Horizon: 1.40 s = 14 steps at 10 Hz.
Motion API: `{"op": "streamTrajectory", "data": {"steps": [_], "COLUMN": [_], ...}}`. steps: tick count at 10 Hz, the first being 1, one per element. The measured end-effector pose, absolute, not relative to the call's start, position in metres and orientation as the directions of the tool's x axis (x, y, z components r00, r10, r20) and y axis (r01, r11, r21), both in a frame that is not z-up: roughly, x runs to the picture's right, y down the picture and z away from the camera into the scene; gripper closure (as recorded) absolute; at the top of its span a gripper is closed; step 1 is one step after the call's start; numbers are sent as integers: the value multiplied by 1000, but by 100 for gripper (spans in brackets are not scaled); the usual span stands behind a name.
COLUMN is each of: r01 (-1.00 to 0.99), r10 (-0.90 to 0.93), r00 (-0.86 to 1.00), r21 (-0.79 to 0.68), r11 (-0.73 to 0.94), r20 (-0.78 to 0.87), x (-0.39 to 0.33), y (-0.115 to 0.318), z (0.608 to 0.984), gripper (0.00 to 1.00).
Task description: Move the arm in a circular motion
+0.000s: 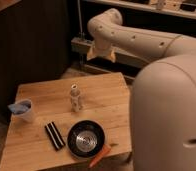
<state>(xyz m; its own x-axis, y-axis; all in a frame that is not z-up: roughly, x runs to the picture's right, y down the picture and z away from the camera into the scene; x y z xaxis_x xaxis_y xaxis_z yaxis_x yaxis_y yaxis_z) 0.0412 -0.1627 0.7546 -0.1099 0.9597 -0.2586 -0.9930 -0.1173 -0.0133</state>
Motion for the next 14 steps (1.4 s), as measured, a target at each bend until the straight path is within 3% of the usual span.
{"op": "streamTrajectory", "data": {"steps": [4,11,14], "r01": [-986,-984,-995], "r10": [945,900,878], "r00": [-162,-176,-104], "r21": [15,103,41], "r11": [-165,-146,-95], "r20": [-283,-399,-467], "x": [84,62,34], "y": [-123,7,45], "z": [733,679,668], "gripper": [20,20,20]}}
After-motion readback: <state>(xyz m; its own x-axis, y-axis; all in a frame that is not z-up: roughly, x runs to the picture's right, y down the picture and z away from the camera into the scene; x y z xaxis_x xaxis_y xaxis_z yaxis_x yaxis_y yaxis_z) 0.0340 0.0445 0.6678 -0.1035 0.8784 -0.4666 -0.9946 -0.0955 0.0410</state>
